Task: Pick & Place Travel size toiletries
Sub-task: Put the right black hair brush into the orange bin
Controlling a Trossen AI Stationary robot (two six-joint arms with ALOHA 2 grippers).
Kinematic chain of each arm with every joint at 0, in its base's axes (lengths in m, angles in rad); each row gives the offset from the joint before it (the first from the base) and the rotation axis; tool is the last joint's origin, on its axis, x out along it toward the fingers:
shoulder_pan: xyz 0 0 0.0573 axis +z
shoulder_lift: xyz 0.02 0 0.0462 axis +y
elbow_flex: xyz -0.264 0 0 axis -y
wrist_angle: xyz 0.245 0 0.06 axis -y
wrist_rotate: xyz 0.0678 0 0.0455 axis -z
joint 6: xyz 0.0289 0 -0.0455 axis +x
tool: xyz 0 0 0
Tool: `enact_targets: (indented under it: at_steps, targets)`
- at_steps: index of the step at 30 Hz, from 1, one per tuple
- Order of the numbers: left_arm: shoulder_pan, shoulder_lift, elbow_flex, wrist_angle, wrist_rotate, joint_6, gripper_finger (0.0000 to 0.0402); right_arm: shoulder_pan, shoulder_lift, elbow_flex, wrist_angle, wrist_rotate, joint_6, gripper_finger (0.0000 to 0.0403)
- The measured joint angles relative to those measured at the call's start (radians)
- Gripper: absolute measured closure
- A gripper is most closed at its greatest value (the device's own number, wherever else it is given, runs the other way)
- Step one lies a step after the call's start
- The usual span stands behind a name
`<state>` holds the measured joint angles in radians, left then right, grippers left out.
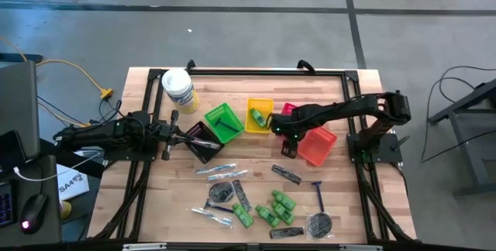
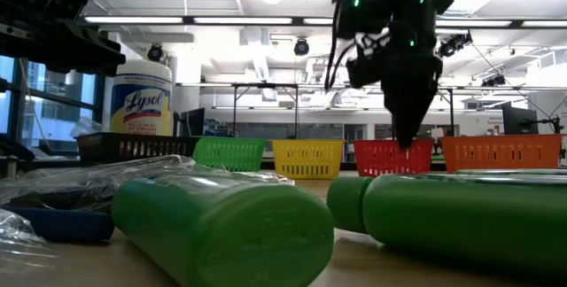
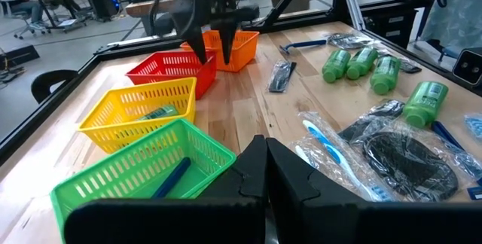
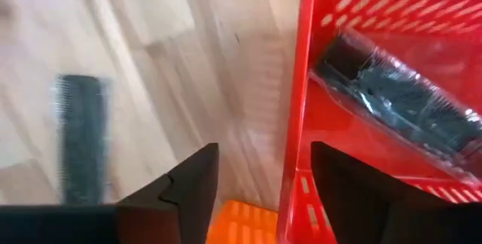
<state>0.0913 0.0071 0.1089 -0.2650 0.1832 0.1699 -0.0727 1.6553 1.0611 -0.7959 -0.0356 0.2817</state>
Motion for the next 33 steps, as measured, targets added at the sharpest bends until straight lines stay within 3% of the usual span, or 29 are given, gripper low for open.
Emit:
enact_targets:
  at_steps: [10, 14, 17, 23, 33]
  targets:
    - [0.0, 0.0, 0.0, -0.006, -0.015, 0.0, 0.0402, 0.014, -0.277, -0.001, 0.12, 0.055, -0.035, 0.0197]
    - [0.0, 0.0, 0.0, -0.007, -0.017, 0.0, 0.0402, 0.054, -0.425, -0.006, 0.212, 0.129, -0.07, 0.0223]
    - [0.0, 0.0, 0.0, -0.007, -0.018, 0.0, 0.0402, 0.099, -0.545, -0.042, 0.287, 0.167, -0.107, 0.0266]
    - [0.0, 0.0, 0.0, -0.007, -0.018, 0.0, 0.0402, 0.181, -0.807, -0.241, 0.475, 0.27, -0.173, 0.0383]
    - [0.0, 0.0, 0.0, -0.008, -0.019, 0.0, 0.0402, 0.262, -1.147, -0.663, 0.789, 0.326, -0.207, 0.0399]
